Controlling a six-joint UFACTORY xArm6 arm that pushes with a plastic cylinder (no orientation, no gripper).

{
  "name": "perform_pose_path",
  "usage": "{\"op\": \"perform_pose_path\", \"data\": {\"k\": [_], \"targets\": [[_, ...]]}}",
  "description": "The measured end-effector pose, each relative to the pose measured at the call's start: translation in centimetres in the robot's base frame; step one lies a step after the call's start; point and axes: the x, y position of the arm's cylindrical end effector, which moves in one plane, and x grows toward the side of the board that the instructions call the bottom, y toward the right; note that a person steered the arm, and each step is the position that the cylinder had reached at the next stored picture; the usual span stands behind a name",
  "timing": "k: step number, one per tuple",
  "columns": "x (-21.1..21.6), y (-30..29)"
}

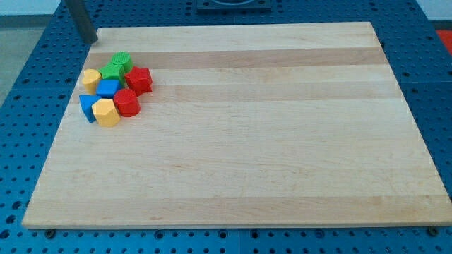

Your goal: Push the yellow heart into the red star

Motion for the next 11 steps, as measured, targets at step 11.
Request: {"op": "perform_pose_path", "data": {"k": [11], "targets": [[13.7,21.5]]}}
